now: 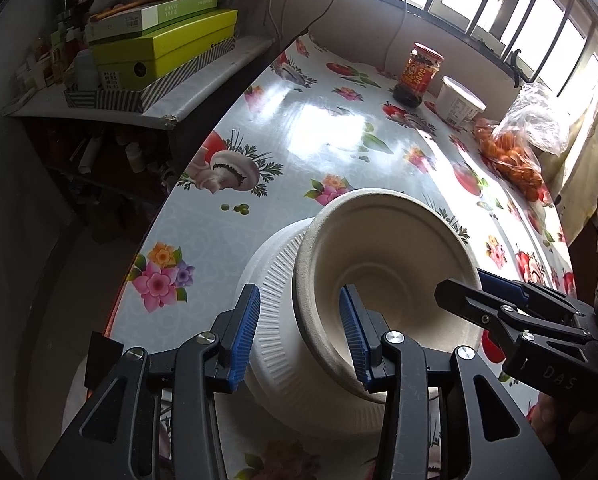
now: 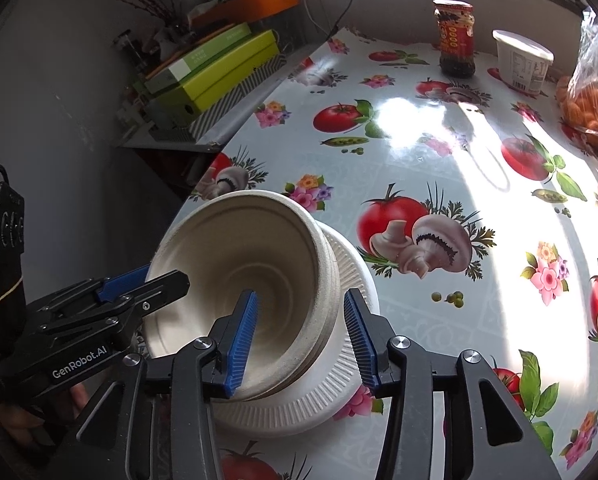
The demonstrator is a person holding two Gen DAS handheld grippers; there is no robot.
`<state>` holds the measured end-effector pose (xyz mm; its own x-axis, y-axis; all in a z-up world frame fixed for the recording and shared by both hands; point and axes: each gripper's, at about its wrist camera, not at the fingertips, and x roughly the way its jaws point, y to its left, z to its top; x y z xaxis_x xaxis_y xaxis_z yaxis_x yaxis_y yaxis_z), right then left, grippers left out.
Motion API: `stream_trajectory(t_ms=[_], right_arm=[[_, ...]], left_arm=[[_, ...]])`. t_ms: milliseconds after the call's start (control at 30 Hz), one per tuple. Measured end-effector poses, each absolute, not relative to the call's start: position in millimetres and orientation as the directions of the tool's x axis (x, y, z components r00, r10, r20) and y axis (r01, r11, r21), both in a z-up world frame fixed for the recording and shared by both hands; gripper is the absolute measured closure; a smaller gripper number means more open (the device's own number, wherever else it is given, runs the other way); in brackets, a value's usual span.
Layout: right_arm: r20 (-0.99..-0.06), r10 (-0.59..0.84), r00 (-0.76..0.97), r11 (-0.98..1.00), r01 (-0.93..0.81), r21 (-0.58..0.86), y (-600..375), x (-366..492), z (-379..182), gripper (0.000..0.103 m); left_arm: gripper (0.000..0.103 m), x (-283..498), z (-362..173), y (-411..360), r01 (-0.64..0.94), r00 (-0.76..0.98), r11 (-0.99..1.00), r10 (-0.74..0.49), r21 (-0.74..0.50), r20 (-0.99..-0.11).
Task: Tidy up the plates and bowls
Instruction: 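Lower the bowls onto the plate stack and open both grippers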
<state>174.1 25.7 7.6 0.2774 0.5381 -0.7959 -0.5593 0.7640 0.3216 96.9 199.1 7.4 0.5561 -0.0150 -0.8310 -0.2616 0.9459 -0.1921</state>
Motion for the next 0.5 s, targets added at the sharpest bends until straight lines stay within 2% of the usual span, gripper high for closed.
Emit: stream_trajectory(t_ms=[200,500], right_arm=[[-0.754,0.569,0.328,0.754,-0.575,0.319,17,161,17,0.053],[-0.68,0.609,0.409,0.739,-0.603,0.299,-5,134,30,0.052]], left_arm=[[0.06,84,18,194,-0.267,0.603,0.947,0.021,-0.177,-0.798],[0.06,53,33,180,-0.267,0.678,0.946,0.046,-0.187,-0.733]])
